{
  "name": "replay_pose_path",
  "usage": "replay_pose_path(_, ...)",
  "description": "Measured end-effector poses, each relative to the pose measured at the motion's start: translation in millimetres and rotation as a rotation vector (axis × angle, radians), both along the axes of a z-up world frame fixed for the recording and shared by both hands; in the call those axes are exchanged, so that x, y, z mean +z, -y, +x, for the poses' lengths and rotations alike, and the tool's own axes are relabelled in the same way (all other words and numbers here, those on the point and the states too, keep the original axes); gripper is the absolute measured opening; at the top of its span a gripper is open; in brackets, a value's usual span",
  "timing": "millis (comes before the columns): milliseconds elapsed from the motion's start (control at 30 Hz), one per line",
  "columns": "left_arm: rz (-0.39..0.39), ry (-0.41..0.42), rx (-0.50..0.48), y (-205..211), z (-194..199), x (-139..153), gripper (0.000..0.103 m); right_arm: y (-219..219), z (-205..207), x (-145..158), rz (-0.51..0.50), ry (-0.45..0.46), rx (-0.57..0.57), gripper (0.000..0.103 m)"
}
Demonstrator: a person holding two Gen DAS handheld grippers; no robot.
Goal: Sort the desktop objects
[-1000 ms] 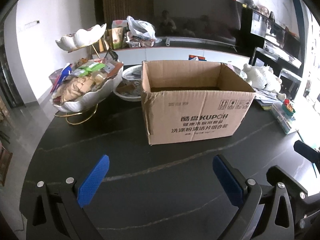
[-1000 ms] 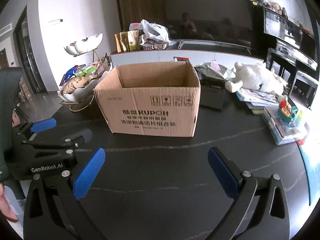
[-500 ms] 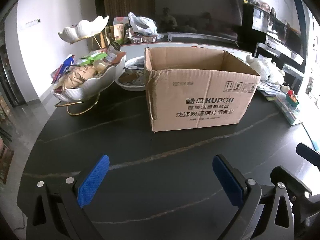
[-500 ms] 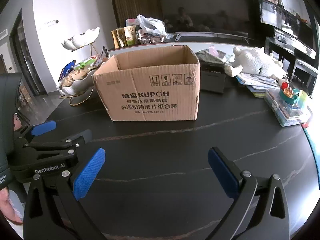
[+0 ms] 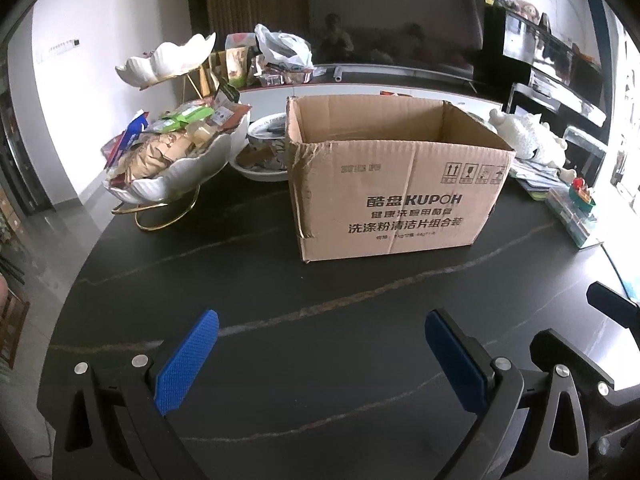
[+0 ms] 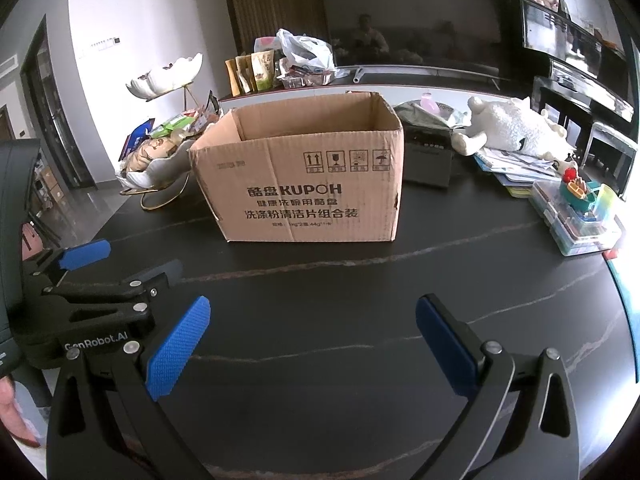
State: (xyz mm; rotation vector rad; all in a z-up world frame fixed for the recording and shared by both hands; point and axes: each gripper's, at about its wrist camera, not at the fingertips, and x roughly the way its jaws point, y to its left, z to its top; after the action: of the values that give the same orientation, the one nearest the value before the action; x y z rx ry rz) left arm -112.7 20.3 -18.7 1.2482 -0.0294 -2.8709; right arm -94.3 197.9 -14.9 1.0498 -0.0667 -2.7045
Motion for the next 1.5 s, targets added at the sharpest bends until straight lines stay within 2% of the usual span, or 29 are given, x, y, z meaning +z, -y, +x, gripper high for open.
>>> replay_pose_path(333, 0.013, 0.006, 0.001, -0.6, 0.7, 2.8, 0.102, -3.7, -0.6, 0.1, -0.002, 0.001, -0.013, 0.102)
replay_pose_path(533, 0.048, 0.022, -0.003, 1.1, -1.0, 2.7, 0.102, -6.3, -0.8, 1.2, -0.004, 0.0, -0.016, 0.102)
replay_pose_path(767, 0.001, -0.022, -0.007, -2.6, 3.9, 7.4, 0.102, -7.7, -1.0, 1.8, -0.002, 0.0, -0.019, 0.102)
replay_pose_path(900, -0.055, -0.032, 0.001, -7.4, 4.8, 7.0, 0.102, -8.1, -1.1, 1.6, 0.0, 0.002, -0.02, 0.102)
replay_pose_path(1133, -0.004, -0.02, 0.001, -2.1, 5.7, 6.9, 0.102, -8.1, -0.5, 2.1, 0.005, 0.0, -0.019, 0.102)
replay_pose_path(1500, -0.001, -0.023, 0.005, -1.3, 6.9, 7.4, 0.102, -7.0, -0.7, 3.4, 0.012, -0.003, -0.019, 0.102)
